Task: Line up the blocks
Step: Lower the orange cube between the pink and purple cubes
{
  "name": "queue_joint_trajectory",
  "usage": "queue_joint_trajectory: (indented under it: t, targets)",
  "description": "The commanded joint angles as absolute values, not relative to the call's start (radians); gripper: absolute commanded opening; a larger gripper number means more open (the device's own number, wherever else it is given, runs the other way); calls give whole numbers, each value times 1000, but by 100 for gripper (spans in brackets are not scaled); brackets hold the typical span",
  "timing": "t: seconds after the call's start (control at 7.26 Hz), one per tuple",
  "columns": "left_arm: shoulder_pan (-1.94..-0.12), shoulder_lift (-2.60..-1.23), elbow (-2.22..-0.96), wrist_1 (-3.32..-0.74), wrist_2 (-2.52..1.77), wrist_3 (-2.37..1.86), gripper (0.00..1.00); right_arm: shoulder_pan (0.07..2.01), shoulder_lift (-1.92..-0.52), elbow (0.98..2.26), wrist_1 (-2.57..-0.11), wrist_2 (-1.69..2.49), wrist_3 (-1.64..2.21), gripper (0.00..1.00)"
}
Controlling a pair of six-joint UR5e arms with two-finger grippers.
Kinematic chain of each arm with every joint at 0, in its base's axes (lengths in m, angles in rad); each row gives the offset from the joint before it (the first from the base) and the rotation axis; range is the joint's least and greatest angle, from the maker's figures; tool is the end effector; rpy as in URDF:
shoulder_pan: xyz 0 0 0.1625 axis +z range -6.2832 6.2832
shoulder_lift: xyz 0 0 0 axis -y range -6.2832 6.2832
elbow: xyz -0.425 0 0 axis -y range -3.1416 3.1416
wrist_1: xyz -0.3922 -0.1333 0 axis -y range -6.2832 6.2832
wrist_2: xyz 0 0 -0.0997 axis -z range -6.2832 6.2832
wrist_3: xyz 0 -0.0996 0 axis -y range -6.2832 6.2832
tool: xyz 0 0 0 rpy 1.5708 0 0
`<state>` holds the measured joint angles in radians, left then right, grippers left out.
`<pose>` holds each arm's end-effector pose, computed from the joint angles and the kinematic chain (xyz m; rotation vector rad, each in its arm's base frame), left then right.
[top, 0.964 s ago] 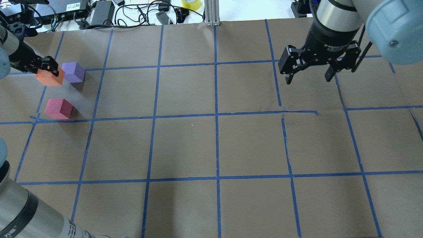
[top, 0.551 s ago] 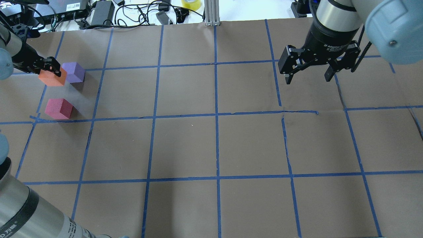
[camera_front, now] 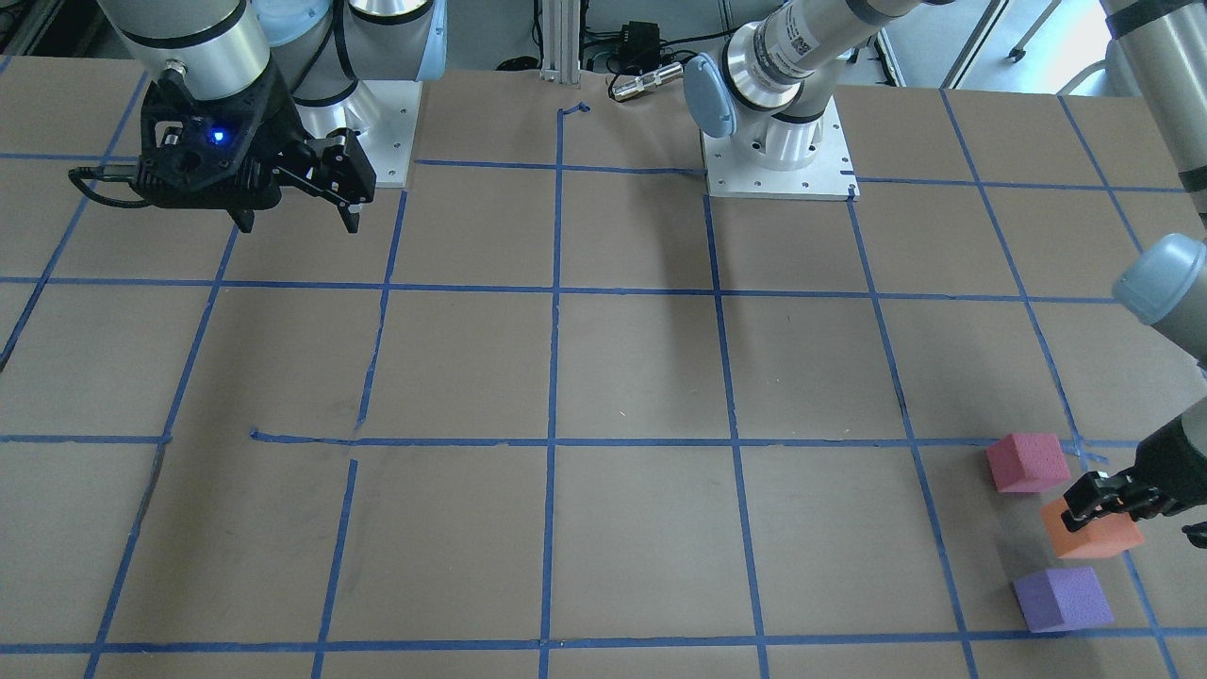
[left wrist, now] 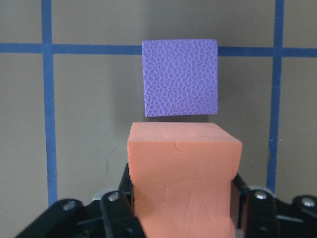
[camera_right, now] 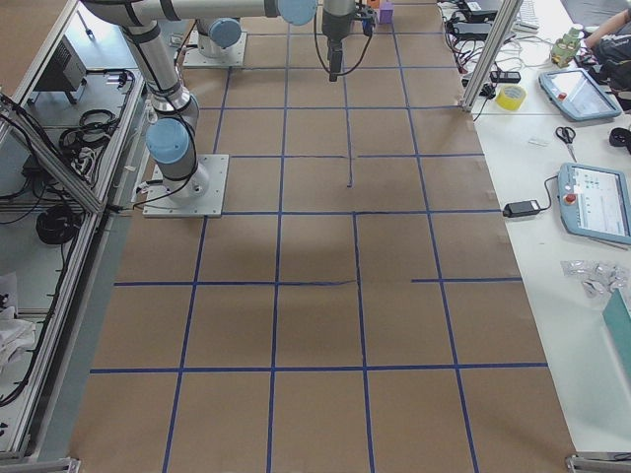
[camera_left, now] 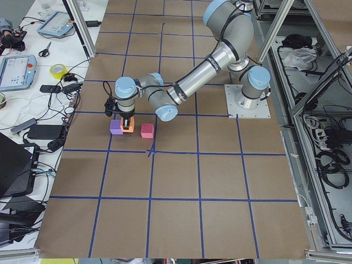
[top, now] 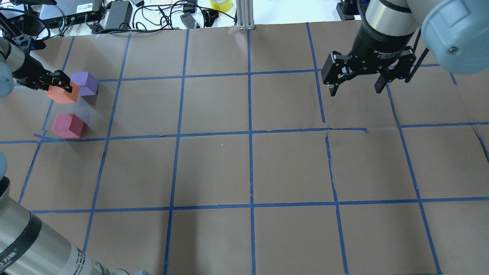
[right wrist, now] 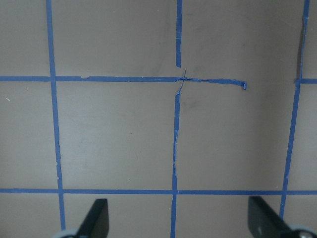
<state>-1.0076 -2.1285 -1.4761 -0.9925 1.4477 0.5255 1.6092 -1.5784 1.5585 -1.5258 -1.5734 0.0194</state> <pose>0.2433 -0.6580 0.2612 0.0472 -3.0855 0.2508 0.1516 -0.4806 0.4932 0.0299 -3.1379 -0.0392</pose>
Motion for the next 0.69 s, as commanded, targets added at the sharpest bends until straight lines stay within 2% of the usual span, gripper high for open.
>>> queue_joint_trajectory:
  t: [0.0, 0.55]
  targets:
    - [-999, -2138, -1485, -992, 1439, 525, 0, 1609, -1577, 1559, -1526, -1577, 20, 100]
    - [-999, -2145, -1503, -993, 1440, 518, 0, 1605, -1578, 1559, -1522, -1577, 20, 100]
